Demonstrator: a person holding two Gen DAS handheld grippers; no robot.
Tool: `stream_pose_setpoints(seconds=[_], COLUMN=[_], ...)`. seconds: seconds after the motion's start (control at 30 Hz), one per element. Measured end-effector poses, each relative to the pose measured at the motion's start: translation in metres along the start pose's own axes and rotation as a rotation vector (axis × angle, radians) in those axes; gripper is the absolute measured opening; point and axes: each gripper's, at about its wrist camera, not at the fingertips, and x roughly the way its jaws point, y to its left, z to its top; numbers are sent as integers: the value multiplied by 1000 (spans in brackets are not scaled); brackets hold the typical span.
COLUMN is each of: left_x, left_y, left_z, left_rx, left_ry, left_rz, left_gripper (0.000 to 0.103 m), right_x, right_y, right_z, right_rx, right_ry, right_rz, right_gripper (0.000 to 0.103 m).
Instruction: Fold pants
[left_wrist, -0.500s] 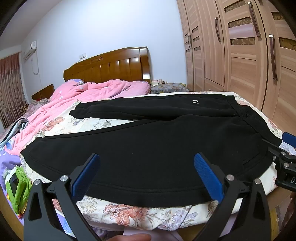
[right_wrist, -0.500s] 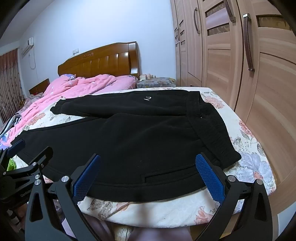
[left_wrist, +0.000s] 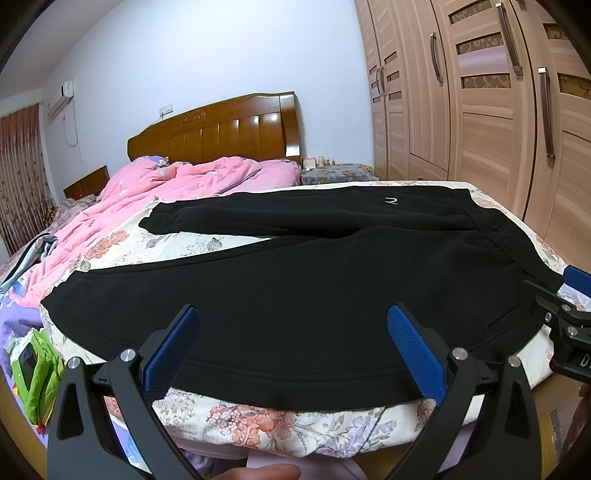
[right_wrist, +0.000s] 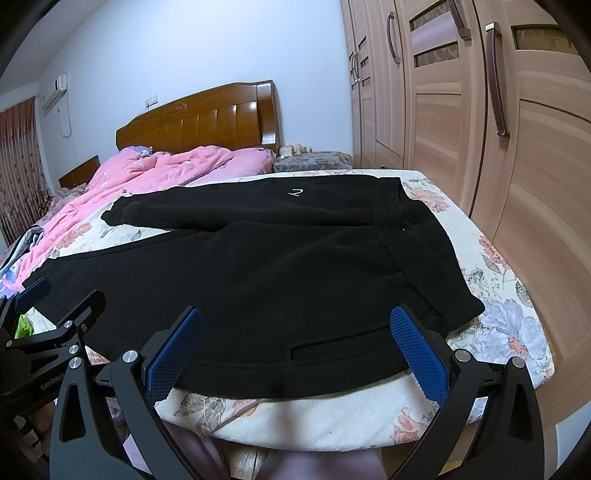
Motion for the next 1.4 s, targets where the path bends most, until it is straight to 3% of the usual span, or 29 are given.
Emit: stream_pose_setpoints(seconds=[0.3, 0.43, 0.57, 0.6, 0.67, 0.73, 0.77, 0.83, 0.9, 0.97, 1.1, 1.23, 1.3, 1.37, 1.4], left_x=[5, 41, 83, 93, 123, 157, 174, 204, 227, 266, 337, 404, 420, 437, 442], left_y=[3, 5, 20, 23, 31, 40, 45, 53, 58, 65, 71, 78, 77, 73, 69], left_z=[0, 7, 28, 34, 52, 73, 85, 113, 136, 157, 182, 196, 194, 192, 192], left_rx=[8, 84, 164, 180, 198, 156, 125, 105, 104, 32, -94, -264, -337, -427, -444], left_ry=[25, 223, 332, 355, 447, 540, 557, 514, 472, 523, 606, 689, 716, 754, 755], left_rz=[-21, 12, 28, 11, -109, -281, -326, -324, -387, -486, -550, -598, -622, -683, -693], left_gripper=[102, 102, 102, 101, 101, 101, 101, 101, 101, 101, 101, 101, 101, 100, 100], right_x=[2, 16, 48, 60, 102, 148, 171, 218, 255, 294, 354, 400, 408, 401, 396], right_y=[-2, -7, -30, -36, -53, -68, -76, -91, -104, -116, -126, -134, -134, -133, -131], right_z=[2, 14, 61, 74, 107, 135, 149, 176, 196, 213, 235, 237, 233, 230, 229], right_rx=[-6, -53, -104, -112, -144, -179, -189, -194, -200, -210, -282, -270, -274, -287, -290], right_ry=[16, 35, 24, 33, 96, 174, 205, 231, 256, 292, 340, 447, 489, 472, 466], right_rz=[0, 35, 16, 19, 20, 38, 59, 92, 139, 168, 176, 248, 281, 325, 353], right_gripper=[99, 99, 99, 99, 99, 99, 99, 99, 99, 99, 99, 99, 92, 74, 53])
